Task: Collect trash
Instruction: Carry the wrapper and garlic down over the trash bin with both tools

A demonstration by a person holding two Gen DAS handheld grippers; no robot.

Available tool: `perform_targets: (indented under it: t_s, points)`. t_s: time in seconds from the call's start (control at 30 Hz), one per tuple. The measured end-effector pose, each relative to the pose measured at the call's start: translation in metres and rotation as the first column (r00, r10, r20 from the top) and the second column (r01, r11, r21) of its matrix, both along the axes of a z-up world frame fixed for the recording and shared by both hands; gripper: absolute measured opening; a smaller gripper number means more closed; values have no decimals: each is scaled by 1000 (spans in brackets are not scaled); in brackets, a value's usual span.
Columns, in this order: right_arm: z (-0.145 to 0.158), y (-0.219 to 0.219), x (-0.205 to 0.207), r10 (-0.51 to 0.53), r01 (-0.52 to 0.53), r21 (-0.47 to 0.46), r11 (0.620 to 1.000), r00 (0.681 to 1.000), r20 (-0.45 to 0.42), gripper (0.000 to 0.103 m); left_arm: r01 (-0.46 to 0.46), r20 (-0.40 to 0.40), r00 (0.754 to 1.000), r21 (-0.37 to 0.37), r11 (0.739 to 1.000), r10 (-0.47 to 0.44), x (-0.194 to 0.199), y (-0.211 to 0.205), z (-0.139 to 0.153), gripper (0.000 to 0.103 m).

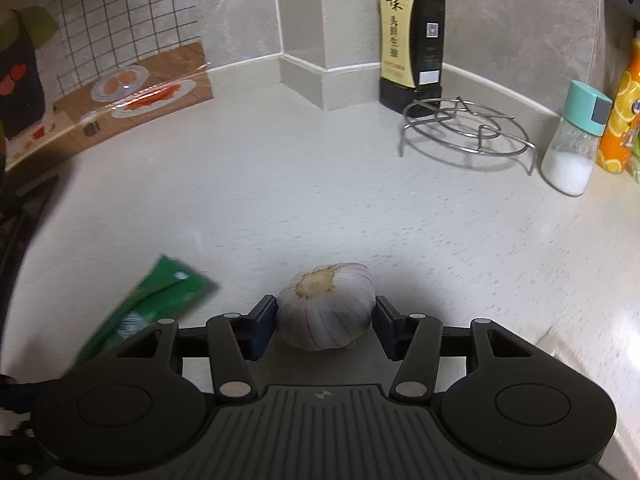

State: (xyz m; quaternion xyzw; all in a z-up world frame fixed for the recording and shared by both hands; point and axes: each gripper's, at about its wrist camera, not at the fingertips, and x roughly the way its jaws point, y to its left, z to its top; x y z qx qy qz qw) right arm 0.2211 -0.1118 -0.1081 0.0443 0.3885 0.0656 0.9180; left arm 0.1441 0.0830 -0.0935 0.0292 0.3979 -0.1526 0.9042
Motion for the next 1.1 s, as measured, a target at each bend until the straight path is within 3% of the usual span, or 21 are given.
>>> perform_targets:
  t_s: [0.17,0.3,0.47,0.63,0.73,0.87,1.0,1.1]
  points:
    - [26,13,-36,-9,8,43,999,999,36,52,39,-10,999,-60,997,-39,1,8,3,26]
    - [44,11,-77,-79,74,97,993,996,50,52,124,9,992,-138,983,-125,-4,6,13,26]
    - [49,-7,-134,-222,219,82,972,975,22,52,245,40,969,-231,942,-242,-10,-23,27,25]
    - [46,-42,-198,-351,351,14,936,936,30,52,335,8,937,-304,892,-349,-26,-71,21,25]
    - [35,-76,-239,-420,420,22,907,907,16,52,328,-49,931,-321,889,-362,-33,-104,2,26]
    - [6,-116,-289,-487,488,22,873,873,-22,52,259,-154,934,-330,908,-322,-35,-152,-39,26]
    - [-30,-154,-343,-532,536,26,844,842,-90,52,206,-150,956,-262,943,-251,-41,-198,-91,26]
    - [-60,-184,-378,-567,577,14,817,807,-166,52,140,-173,966,-270,952,-191,-38,-223,-141,26]
